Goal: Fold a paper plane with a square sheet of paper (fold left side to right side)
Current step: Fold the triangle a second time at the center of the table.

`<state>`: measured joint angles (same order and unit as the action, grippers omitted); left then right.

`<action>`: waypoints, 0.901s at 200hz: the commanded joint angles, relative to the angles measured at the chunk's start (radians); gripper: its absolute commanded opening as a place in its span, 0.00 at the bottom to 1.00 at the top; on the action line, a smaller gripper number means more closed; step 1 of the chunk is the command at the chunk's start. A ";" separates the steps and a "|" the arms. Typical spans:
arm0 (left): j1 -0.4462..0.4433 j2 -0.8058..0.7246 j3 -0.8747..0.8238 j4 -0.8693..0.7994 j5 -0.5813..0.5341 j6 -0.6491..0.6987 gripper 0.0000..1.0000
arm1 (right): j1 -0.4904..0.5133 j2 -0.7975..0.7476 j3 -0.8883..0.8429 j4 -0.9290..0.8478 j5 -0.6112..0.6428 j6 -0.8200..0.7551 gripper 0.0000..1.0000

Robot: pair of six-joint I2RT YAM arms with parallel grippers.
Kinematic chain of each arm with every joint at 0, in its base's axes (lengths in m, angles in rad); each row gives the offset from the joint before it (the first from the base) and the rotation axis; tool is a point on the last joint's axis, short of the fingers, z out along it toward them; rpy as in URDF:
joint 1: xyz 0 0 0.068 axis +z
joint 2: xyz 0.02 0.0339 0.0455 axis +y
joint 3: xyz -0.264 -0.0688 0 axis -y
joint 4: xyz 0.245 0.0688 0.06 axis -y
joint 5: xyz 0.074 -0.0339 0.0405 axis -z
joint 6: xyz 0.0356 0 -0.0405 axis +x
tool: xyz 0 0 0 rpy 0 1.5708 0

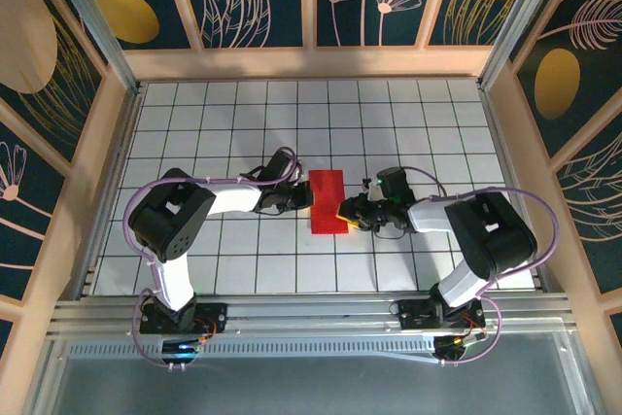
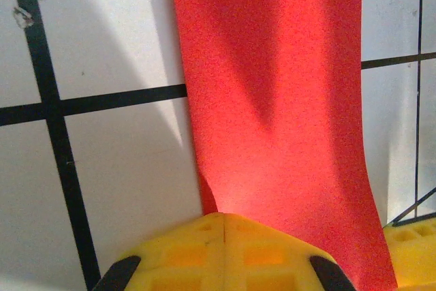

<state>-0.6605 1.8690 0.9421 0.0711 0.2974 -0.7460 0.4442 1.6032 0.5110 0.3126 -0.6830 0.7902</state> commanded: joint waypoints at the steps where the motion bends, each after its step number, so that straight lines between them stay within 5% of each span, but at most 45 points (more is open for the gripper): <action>1: -0.005 0.009 -0.031 -0.091 -0.037 -0.001 0.00 | -0.024 0.041 0.046 0.037 -0.019 -0.032 0.34; 68: -0.005 0.007 -0.025 -0.093 -0.037 -0.001 0.00 | -0.067 0.125 0.136 -0.008 -0.020 -0.107 0.28; 105: -0.005 -0.008 -0.020 -0.083 -0.034 -0.005 0.00 | -0.067 0.141 0.138 -0.027 -0.009 -0.126 0.17; 149: -0.005 -0.078 -0.030 -0.076 -0.070 -0.006 0.12 | -0.067 0.119 0.129 -0.059 0.017 -0.142 0.00; 180: -0.014 -0.207 -0.080 -0.045 -0.122 0.032 0.15 | -0.068 0.085 0.124 -0.063 0.019 -0.119 0.00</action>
<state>-0.6643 1.7805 0.8993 0.0307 0.2348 -0.7448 0.3820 1.7287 0.6350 0.2745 -0.6788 0.6674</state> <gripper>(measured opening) 0.145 0.054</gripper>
